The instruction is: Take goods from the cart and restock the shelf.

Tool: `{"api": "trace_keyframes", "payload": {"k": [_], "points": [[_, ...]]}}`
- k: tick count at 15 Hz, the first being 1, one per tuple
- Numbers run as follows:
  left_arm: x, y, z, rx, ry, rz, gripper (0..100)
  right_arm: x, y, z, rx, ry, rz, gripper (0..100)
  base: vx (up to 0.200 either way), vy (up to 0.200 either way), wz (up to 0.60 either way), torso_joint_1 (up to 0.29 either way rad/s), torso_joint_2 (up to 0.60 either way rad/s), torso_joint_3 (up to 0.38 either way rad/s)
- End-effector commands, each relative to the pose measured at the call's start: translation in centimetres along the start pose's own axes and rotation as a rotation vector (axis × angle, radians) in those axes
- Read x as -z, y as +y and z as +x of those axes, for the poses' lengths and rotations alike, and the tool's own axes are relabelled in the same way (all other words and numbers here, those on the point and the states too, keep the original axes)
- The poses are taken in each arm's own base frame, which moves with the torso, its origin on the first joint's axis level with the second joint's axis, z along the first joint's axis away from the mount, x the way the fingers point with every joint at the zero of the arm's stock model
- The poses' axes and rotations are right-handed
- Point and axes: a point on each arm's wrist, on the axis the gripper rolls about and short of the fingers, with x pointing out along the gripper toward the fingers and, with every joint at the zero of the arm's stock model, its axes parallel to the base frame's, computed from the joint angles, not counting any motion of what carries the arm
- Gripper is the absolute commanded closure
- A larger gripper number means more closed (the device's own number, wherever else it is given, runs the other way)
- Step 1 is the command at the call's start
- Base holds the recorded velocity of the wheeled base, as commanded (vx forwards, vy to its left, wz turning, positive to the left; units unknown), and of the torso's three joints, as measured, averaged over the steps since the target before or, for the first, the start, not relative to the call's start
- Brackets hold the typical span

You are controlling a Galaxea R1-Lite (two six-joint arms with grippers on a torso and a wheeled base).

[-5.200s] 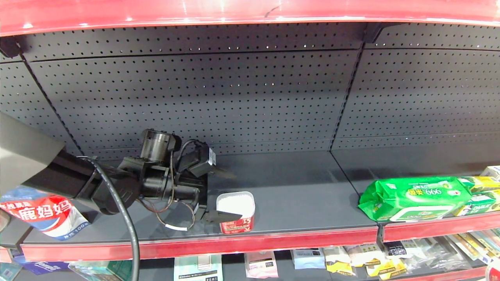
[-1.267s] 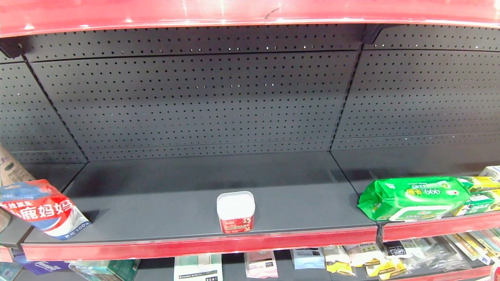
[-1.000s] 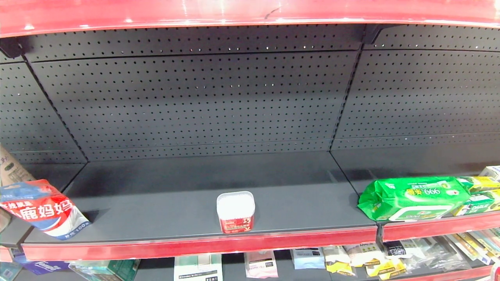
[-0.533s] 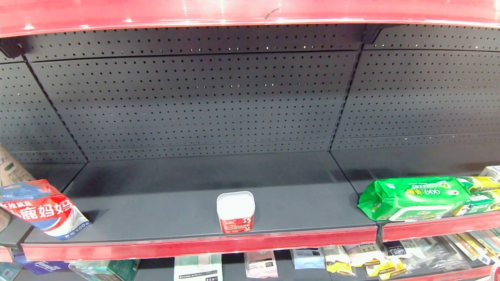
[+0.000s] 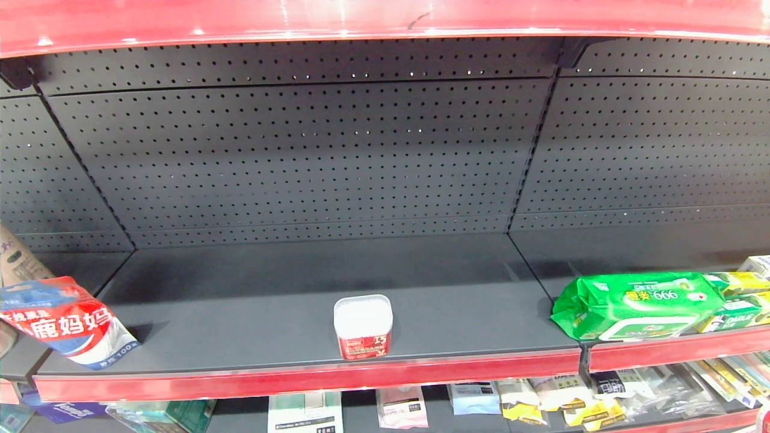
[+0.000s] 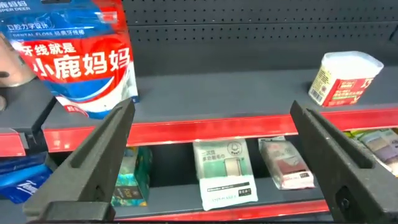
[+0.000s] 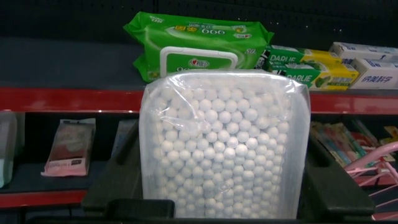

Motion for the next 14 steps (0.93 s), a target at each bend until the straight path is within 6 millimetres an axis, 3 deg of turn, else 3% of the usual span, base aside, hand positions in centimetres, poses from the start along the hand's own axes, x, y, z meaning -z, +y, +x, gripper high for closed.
{"api": "trace_keyframes", "payload": {"k": [1, 2, 11, 14], "points": [[-0.01, 0.00, -0.01, 0.001, -0.001, 0.001, 0, 0.00, 0.00, 0.02, 0.001, 0.001, 0.001, 100, 0.000, 0.000, 0.00, 0.000, 0.00, 0.000], [-0.01, 0.00, 0.01, 0.000, 0.001, 0.001, 0, 0.00, 0.00, 0.02, 0.001, 0.001, -0.001, 100, 0.000, 0.000, 0.00, 0.000, 0.00, 0.000], [-0.03, 0.00, 0.01, 0.001, -0.001, -0.001, 0, 0.02, 0.01, 0.02, -0.005, 0.002, 0.017, 100, 0.000, 0.000, 0.60, 0.004, 0.00, 0.005], [0.01, 0.01, 0.02, -0.003, 0.001, -0.007, 0, -0.03, 0.00, 0.00, 0.001, 0.001, 0.010, 100, 0.000, 0.000, 0.00, 0.000, 0.00, 0.000]]}}
